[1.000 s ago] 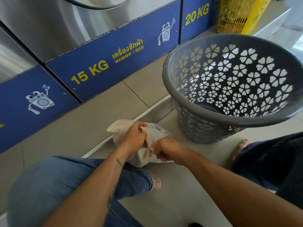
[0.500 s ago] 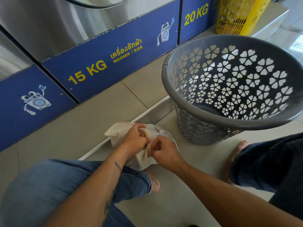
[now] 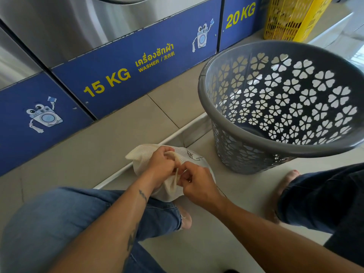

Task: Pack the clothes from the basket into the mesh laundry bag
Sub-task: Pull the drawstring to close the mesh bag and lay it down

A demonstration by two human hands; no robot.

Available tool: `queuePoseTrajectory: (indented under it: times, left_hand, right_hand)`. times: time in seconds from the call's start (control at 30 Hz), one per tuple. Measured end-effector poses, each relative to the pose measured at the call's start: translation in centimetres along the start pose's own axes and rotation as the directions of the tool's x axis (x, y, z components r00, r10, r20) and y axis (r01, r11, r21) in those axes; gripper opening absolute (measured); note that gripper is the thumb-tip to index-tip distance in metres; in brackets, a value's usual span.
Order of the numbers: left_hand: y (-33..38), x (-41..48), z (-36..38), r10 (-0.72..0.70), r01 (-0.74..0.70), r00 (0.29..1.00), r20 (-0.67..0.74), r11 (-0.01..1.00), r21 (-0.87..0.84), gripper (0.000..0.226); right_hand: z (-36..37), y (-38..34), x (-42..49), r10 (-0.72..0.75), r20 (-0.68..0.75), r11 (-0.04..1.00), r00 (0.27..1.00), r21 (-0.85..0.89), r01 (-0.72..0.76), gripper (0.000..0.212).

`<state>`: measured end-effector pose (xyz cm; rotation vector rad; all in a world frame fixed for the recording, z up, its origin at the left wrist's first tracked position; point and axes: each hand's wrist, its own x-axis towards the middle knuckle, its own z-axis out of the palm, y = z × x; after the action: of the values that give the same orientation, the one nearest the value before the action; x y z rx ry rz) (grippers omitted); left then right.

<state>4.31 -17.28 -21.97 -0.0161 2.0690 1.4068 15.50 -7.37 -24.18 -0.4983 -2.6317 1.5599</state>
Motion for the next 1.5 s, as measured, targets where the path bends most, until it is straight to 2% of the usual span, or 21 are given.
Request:
queuePoseTrajectory:
  times: [0.4, 0.57, 0.83, 1.03, 1.23, 1.33, 1.4, 1.5]
  left_hand:
    - [0.1, 0.4, -0.4, -0.001, 0.005, 0.995, -0.104, 0.999, 0.036, 0.042]
    - [0.2, 0.6, -0.5, -0.001, 0.006, 0.995, -0.102, 0.999, 0.048, 0.039]
    - [-0.3, 1.1, -0.6, 0.045, -0.023, 0.990, -0.137, 0.987, 0.156, 0.035]
    - [-0.3, 1.4, -0.6, 0.049, -0.028, 0.985, -0.164, 0.991, 0.129, 0.031]
    - [0.1, 1.0, -0.4, 0.068, -0.051, 0.986, -0.153, 0.992, 0.113, 0.031]
    - [0.1, 0.5, -0.4, 0.115, -0.087, 0.986, -0.121, 0.973, 0.215, 0.028]
    - [0.1, 0.2, -0.6, 0.180, -0.143, 0.981, -0.069, 0.919, 0.369, 0.025]
    - [0.2, -0.1, -1.0, 0.207, -0.219, 0.974, 0.087, 0.793, 0.568, 0.046]
  right_hand:
    - [0.8, 0.8, -0.6, 0.027, 0.152, 0.998, 0.988, 0.051, -0.035, 0.035]
    - [0.8, 0.6, -0.2, 0.086, 0.091, 0.986, 0.992, 0.138, -0.098, 0.043]
    - [1.2, 0.6, -0.1, 0.053, 0.107, 0.992, 0.993, 0.111, -0.064, 0.039]
    - [0.7, 0.5, 0.1, 0.025, 0.183, 1.000, 0.983, -0.005, -0.025, 0.039]
    - [0.4, 0.6, 0.3, 0.054, 0.137, 0.997, 0.989, 0.050, -0.062, 0.029]
    - [0.5, 0.8, 0.5, 0.080, 0.127, 0.995, 0.989, 0.047, -0.086, 0.032]
    - [0.6, 1.1, 0.5, 0.117, 0.122, 0.989, 0.986, 0.080, -0.128, 0.037]
    - [0.7, 1.5, 0.5, 0.196, 0.171, 0.963, 0.966, 0.154, -0.222, 0.040]
